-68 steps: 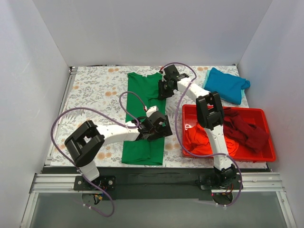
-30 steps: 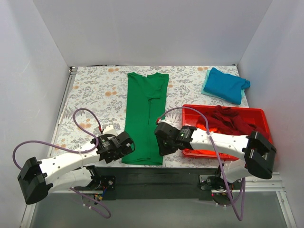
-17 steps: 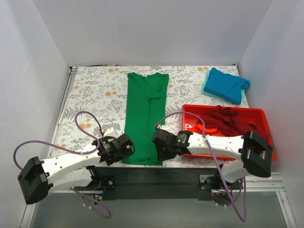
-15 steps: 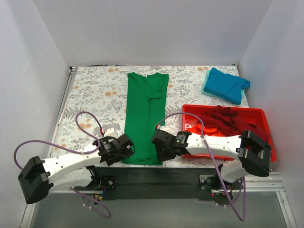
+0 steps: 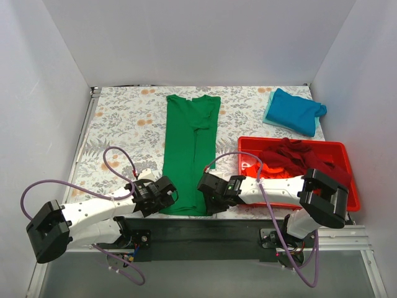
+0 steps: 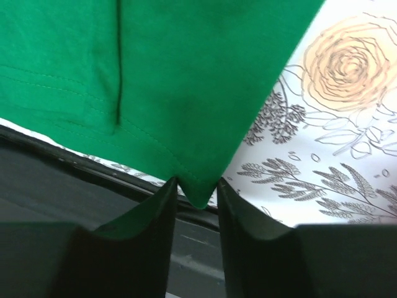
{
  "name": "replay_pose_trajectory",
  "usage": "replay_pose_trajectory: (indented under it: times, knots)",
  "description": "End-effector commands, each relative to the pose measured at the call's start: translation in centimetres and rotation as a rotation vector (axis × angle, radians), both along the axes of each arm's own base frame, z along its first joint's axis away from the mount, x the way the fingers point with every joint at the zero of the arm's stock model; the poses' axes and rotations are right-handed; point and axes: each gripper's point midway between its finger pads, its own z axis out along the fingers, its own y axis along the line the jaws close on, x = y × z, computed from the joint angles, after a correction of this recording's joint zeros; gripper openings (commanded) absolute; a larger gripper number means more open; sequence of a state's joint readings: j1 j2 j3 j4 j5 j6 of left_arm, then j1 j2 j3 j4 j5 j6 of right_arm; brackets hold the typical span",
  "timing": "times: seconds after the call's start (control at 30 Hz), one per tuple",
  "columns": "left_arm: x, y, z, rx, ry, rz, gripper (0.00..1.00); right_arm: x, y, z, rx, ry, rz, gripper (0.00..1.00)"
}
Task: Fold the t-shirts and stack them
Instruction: Fold the tshirt
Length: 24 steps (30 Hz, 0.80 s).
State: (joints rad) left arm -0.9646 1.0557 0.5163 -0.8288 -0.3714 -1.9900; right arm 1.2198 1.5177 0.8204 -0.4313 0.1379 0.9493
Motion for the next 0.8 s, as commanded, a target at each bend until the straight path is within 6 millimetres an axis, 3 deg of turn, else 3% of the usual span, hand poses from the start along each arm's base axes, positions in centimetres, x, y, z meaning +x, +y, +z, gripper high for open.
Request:
replay_pose_trajectory:
  times: [0.0,0.13,0.27,0.53,0.73,0.77]
  knots:
    - [-0.3,0.2,-0.4,-0.006,0.004,0.000,0.70,-0.4,0.0,-0.9,0.006,0.019,-0.013,0.36]
    - [-0.5,0.3,-0.5,-0.013,0.006,0.000,0.63,-0.6,-0.2,-1.2,0.001,0.027,-0.012,0.25]
    - [-0.7,0.4,-0.7,-0.015,0.011,0.002,0.60,-0.8,-0.3,-1.4,-0.004,0.035,-0.010,0.20]
    - [-1.0,0.1,-0.6,-0.040,0.019,-0.005,0.42,-0.9,-0.6,-1.8,-0.017,0.040,-0.010,0.17]
    - [-1.2,-0.3,-0.3,-0.084,0.018,-0.008,0.40,-0.9,-0.6,-1.9,-0.022,0.040,-0.012,0.16]
    - [-1.3,-0.2,-0.4,-0.082,0.017,-0.006,0.35,-0.9,-0.6,-2.0,-0.022,0.040,-0.011,0.16]
